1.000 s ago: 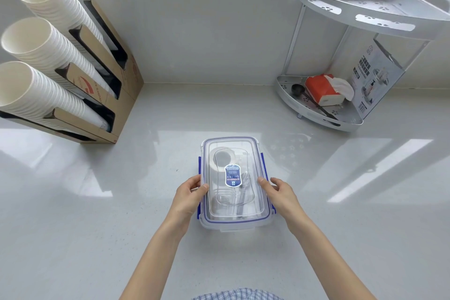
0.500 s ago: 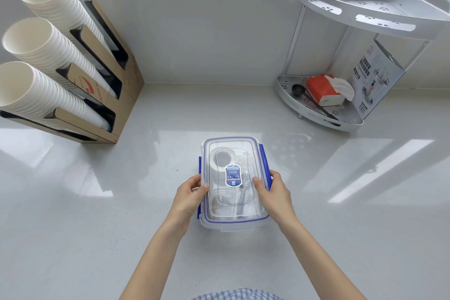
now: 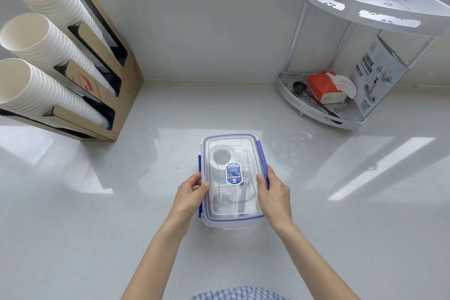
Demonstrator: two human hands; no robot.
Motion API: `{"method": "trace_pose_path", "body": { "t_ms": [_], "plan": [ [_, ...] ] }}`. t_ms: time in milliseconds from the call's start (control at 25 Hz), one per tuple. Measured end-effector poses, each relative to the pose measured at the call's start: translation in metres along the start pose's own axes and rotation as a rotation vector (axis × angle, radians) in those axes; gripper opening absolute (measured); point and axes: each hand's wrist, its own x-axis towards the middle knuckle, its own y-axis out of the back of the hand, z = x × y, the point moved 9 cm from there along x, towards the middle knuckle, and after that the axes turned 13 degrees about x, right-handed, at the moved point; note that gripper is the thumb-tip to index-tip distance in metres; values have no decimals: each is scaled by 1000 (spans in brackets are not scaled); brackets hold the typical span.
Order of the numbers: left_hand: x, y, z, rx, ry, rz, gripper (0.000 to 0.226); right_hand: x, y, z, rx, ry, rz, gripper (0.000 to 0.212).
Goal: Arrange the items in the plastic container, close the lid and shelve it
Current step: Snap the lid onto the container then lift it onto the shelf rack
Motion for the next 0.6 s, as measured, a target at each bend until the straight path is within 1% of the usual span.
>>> {"method": "trace_pose_path", "body": {
  "t_ms": [120,240,320,400,480,600],
  "plan": [
    [-2,1,2,20,4,13,35,-2,0,-2,-21,10,1,45],
    [-5,3,2,40,51,49,47,-3,0,-3,-25,17,13,46],
    [-6,1,-5,32,118,22,58,-3,-1,-2,-24,16,11,46],
    [-6,-3,-16,-19,189,-40,64,-4,-2,-2,-20,13,8,47],
    [-6,-4,-22,-47,225,-67,66,-4,-2,-2,-8,10,7,47],
    [-7,3,-15,-21,175,0,58,-5,-2,-1,3,4,5,47]
  ]
}}
